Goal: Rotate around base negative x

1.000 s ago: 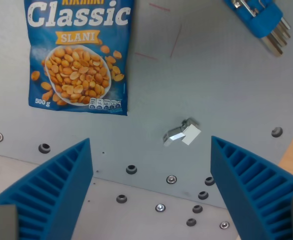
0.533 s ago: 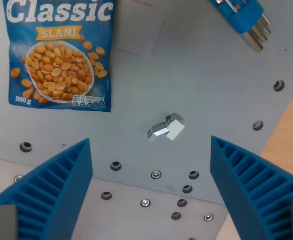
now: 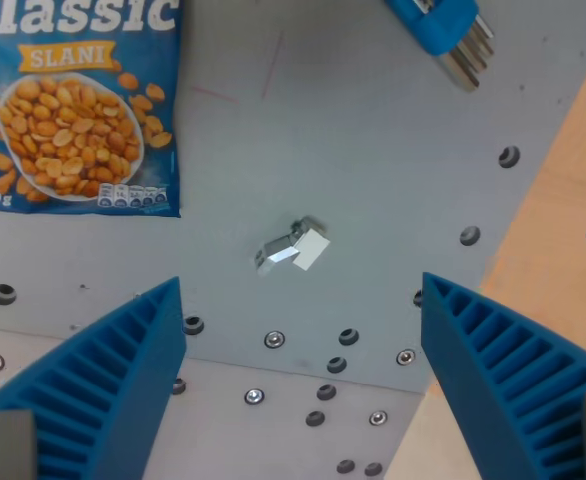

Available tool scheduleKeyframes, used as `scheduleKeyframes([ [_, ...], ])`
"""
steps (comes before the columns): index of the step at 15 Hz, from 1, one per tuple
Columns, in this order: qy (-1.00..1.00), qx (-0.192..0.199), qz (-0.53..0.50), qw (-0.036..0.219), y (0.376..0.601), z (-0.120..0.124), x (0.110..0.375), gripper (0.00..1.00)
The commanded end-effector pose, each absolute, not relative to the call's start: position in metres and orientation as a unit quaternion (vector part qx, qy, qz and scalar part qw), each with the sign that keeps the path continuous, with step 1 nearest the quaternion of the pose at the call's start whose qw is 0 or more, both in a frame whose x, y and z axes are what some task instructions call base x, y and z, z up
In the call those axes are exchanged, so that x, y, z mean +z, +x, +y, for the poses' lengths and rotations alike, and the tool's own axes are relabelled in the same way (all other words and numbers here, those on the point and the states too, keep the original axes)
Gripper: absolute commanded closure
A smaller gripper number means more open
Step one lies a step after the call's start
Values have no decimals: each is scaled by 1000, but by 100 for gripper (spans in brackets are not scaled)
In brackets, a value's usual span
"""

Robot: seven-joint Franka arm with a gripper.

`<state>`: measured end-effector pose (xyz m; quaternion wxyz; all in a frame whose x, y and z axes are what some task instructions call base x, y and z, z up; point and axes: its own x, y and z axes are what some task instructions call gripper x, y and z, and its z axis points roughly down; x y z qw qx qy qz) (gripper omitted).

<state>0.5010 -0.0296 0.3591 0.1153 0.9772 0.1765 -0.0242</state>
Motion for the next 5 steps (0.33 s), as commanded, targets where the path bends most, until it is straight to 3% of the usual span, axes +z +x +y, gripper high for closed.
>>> scheduleKeyframes([
  [1,960,-45,162,224,499,-27,361,0],
  [5,954,-49,160,249,499,-27,361,0],
])
